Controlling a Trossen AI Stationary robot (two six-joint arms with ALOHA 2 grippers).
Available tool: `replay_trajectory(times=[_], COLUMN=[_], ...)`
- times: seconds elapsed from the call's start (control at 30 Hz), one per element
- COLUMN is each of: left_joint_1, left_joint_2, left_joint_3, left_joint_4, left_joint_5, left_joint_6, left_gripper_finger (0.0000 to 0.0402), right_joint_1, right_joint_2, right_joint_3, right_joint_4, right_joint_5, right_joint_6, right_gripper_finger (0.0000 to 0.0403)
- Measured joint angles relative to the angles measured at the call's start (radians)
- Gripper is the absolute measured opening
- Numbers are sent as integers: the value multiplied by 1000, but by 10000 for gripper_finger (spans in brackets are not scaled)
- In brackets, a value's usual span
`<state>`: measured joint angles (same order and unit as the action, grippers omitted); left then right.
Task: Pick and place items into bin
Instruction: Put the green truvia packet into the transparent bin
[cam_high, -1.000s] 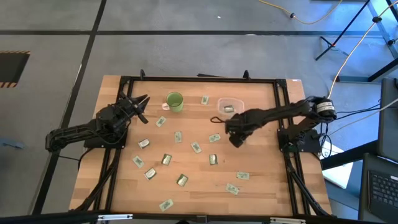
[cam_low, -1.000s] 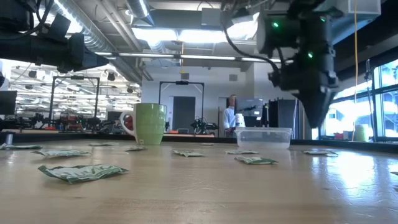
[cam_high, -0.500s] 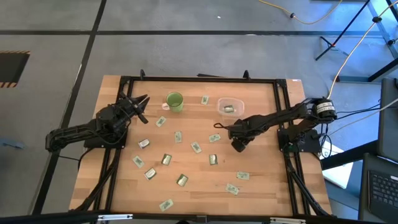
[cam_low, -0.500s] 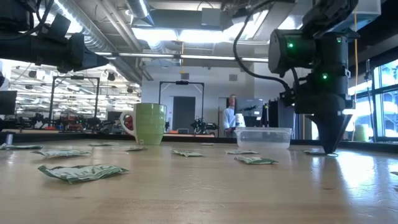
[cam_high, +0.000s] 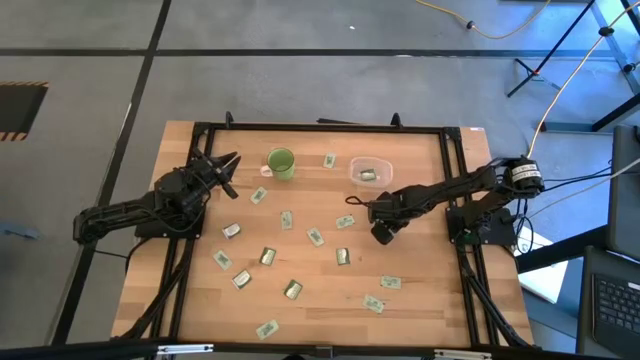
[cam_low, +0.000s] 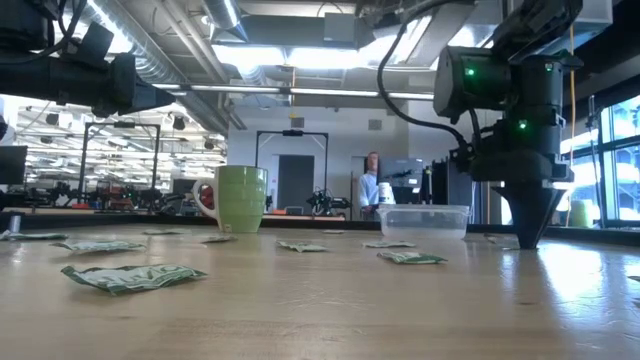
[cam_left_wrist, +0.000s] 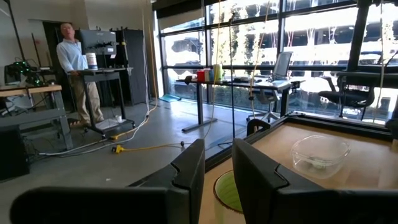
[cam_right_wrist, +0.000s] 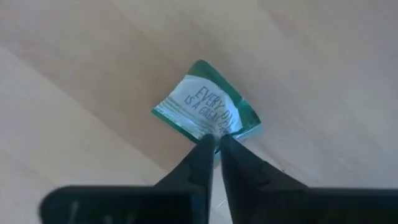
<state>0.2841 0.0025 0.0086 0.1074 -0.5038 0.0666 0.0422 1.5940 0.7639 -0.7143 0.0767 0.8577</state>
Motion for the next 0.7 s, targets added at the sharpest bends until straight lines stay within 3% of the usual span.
replay_trajectory(times=[0.23, 0.43, 0.7], left_joint_1=[0, 0, 0], left_joint_2=[0, 0, 0], left_joint_3=[0, 0, 0], left_joint_4=[0, 0, -7], left_joint_5=[0, 0, 0], left_joint_6=[0, 0, 0], left_gripper_finger=[77, 77, 77], right_joint_1=[0, 0, -54], right_joint_2=[1, -5, -42], right_joint_3=[7, 111, 292], right_joint_4=[-11, -156, -227], right_joint_5=[-2, -11, 134], right_joint_6=[1, -28, -158], right_gripper_finger=[6, 2, 2])
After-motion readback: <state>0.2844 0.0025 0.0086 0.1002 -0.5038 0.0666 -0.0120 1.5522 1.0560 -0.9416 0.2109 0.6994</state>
